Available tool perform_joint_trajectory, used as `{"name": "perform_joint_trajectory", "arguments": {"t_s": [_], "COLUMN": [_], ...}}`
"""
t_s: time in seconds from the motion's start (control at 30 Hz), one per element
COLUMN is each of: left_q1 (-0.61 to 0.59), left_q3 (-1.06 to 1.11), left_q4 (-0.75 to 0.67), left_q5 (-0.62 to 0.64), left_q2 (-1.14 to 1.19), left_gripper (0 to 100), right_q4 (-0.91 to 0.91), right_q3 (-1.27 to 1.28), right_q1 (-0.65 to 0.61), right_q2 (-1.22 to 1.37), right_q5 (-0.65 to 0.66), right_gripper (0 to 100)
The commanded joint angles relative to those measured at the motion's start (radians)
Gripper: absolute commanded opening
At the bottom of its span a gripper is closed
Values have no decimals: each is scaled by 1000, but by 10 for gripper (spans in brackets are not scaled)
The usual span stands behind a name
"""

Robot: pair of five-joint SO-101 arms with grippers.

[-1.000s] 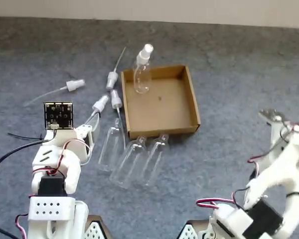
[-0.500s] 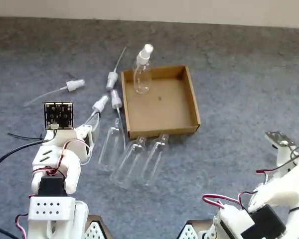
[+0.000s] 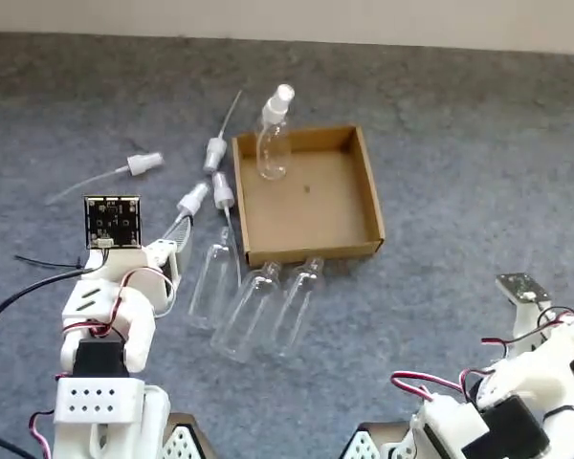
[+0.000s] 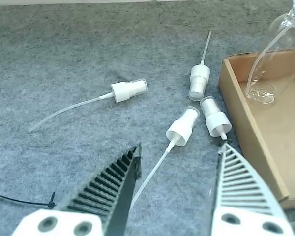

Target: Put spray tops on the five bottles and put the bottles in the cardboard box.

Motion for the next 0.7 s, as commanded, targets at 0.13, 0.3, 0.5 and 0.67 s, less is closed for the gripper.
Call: {"name": "perform_joint_trajectory", "arguments": {"t_s": [0.13, 0.3, 0.5, 0.67], "left_q1": [-8, -8, -8, -8], "left_q3": [-7, -7, -7, -7], "left_q4": [-25, -25, -25, -25], "left_q5": [5, 5, 5, 5], "left_q2": [-13, -13, -15, -15], "left_gripper": [228, 228, 228, 228], "right_q4": [-21, -12, -56, -67], "right_q3": [8, 5, -174, -340], "right_q1": [-5, -122, -403, -636], "right_q2": [-31, -36, -30, -13], "right_q5": [8, -55, -431, -683], "right_gripper": [83, 31, 31, 31]}}
